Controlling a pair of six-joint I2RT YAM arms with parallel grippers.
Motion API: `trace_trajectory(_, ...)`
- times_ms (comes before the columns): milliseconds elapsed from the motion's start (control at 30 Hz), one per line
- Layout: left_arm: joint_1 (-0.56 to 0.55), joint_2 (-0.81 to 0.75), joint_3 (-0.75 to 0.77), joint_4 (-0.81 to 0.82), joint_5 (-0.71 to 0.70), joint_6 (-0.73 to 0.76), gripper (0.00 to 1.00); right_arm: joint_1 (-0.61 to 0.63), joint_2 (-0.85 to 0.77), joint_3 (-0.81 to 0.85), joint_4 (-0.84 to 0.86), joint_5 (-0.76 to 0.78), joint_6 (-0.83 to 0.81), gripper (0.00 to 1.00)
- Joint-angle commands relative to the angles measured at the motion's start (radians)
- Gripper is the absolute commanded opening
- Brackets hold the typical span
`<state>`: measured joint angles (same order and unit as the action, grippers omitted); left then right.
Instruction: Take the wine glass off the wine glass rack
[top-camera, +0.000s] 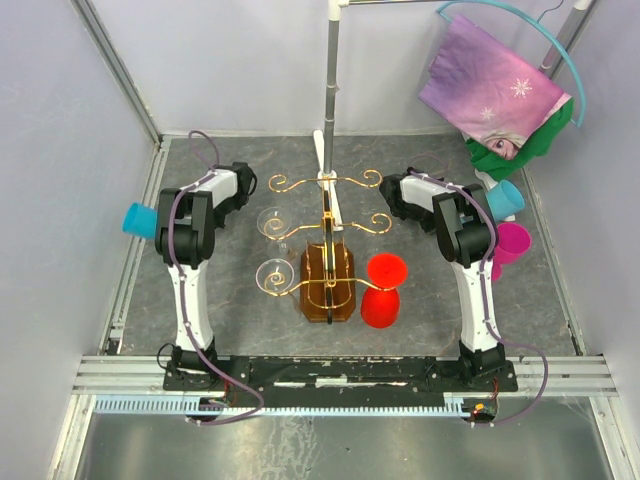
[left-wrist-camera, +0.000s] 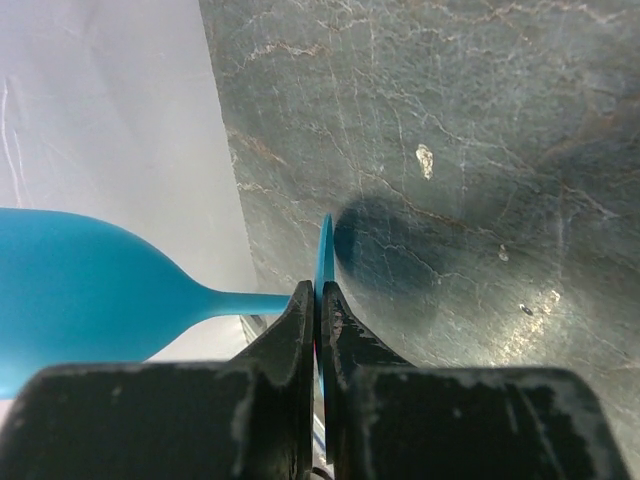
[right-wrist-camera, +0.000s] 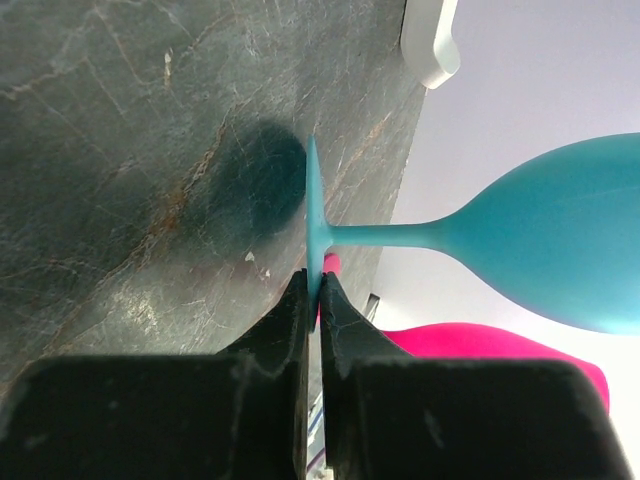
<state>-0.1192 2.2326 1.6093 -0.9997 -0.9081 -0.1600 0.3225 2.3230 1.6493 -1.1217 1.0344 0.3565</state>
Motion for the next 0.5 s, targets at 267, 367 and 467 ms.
trace_trajectory(267, -0.049, 0.114, -0.012, 0.000, 0.052, -0.086, 0.03, 0.003, 0.020, -0.027, 0.038, -0.124, 0.008, 0.15)
trace_trajectory(367, -0.057, 0.120, -0.016, 0.003, 0.060, -0.094, 0.03, 0.002, 0.018, -0.028, 0.041, -0.135, 0.008, 0.16)
trace_trajectory(467, -0.068, 0.127, -0.017, 0.004, 0.073, -0.100, 0.03, 0.002, 0.017, -0.028, 0.042, -0.152, 0.004, 0.17)
